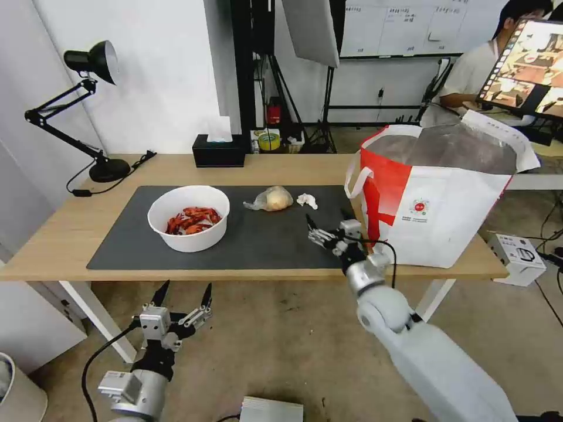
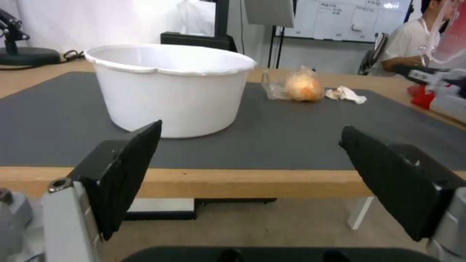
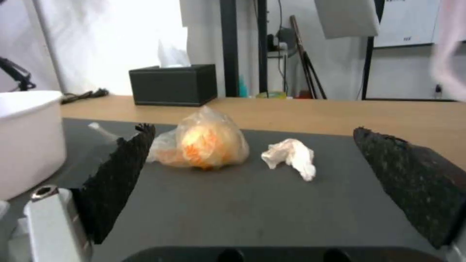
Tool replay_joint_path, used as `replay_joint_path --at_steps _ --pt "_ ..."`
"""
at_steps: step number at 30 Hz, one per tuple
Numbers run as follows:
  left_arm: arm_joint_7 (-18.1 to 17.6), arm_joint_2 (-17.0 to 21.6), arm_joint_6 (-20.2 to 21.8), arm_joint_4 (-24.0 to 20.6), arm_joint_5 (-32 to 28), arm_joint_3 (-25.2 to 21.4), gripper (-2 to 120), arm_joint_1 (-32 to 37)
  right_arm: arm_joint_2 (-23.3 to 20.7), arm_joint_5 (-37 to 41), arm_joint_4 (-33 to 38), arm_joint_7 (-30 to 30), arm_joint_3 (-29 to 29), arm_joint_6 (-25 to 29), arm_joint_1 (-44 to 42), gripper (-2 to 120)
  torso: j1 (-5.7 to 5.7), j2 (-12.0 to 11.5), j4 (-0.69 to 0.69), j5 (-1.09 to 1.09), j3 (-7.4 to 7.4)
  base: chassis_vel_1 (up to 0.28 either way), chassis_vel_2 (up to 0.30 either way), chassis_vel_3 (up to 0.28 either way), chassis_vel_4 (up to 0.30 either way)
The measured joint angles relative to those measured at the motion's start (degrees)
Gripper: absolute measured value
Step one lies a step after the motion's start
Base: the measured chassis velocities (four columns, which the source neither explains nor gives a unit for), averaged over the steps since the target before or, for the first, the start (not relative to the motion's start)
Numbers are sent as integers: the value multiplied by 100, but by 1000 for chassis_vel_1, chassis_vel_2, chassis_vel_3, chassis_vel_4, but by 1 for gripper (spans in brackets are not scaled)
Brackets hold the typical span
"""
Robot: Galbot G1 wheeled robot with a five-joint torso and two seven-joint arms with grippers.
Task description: Pick up the trash from the table and place it into the takeout bag.
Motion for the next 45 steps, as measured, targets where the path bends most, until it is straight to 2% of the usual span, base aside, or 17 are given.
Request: replay_joint_path --at_steps 9,12,15,16,21,24,28,36,45 --pt "-1 -4 -5 49 9 4 100 -72 331 201 -750 436 -360 -303 989 100 0 0 0 -1 0 0 0 0 0" --pt "-2 1 -6 73 8 28 100 -103 397 280 -1003 719 -550 -613 1443 100 0 0 0 -2 -1 0 0 0 0" --pt "-2 1 -6 76 8 34 100 -108 405 300 -1036 783 -588 -706 1513 100 0 0 0 -1 -1 0 0 0 0" --pt "-3 0 -6 84 6 48 100 -121 411 397 -1140 966 -719 -1010 1730 100 0 0 0 -2 -1 0 0 0 0" --pt "-4 2 -6 105 -25 55 100 -136 465 622 -1463 1174 -924 -1380 2117 100 0 0 0 -1 -1 0 0 0 0" --pt "-6 19 -6 186 -57 59 100 -143 639 867 -2037 1239 -1013 -1540 2421 100 0 0 0 -1 -1 0 0 0 0" --pt "-6 -14 -6 198 -60 80 100 -152 847 1129 -2486 1254 -1051 -1716 2615 100 0 0 0 -1 -1 0 0 0 0" --pt "2 -34 -9 243 -60 67 100 -136 1205 1001 -3024 1169 -1038 -1752 2714 100 -1 0 0 -1 -1 0 0 0 0" --pt "10 -34 -24 305 -61 63 100 -146 1334 916 -3300 1171 -972 -1776 2709 100 -1 0 -1 -1 -1 0 0 0 0"
